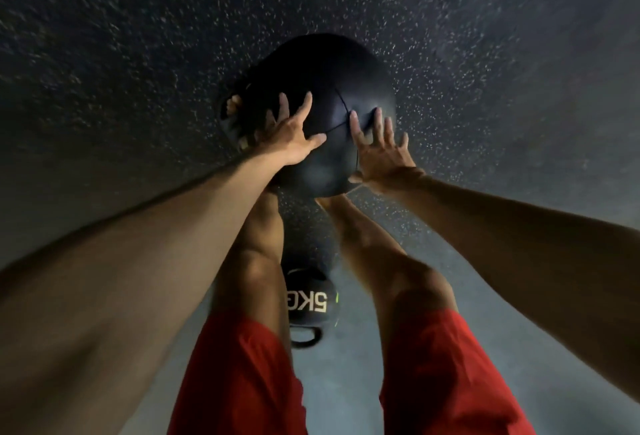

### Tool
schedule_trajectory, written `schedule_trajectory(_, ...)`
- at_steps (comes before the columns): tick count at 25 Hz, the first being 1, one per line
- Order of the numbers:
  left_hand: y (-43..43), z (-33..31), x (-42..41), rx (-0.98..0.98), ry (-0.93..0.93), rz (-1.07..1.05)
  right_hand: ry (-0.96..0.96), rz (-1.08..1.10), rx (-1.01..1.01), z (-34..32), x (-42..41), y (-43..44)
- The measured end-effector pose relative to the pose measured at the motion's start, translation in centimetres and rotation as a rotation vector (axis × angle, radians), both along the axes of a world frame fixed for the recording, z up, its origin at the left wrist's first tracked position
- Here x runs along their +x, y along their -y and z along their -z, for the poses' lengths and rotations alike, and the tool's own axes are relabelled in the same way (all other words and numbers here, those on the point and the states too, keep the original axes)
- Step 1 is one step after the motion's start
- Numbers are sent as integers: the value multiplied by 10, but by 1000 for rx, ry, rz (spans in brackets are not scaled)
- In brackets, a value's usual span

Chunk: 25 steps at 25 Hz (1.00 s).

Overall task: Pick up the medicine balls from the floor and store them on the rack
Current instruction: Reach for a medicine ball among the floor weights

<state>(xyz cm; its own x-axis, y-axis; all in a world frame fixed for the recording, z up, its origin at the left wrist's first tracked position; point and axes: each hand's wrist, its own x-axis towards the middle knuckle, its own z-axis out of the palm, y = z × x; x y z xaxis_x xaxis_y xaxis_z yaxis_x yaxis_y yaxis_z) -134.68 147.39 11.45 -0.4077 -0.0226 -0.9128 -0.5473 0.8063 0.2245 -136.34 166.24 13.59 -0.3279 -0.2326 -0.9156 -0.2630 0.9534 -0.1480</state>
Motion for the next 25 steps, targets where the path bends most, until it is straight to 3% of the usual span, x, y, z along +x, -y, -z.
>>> schedule_trajectory(7,38,25,-32,-117,-199,-57,-165,163,-79,34,-45,46)
schedule_trajectory(11,41,10,-28,-97,-340,50,-186,215,-58,38,-102,82)
schedule_trajectory(14,39,7,-23,-198,-450,182,-238,302,-91,39,-134,116)
schedule_trajectory(19,82,22,-82,-213,-392,160,-409,496,-160,42,-157,173)
schedule_trajectory(25,141,28,-138,-102,-330,10,-481,309,-296,27,-142,141)
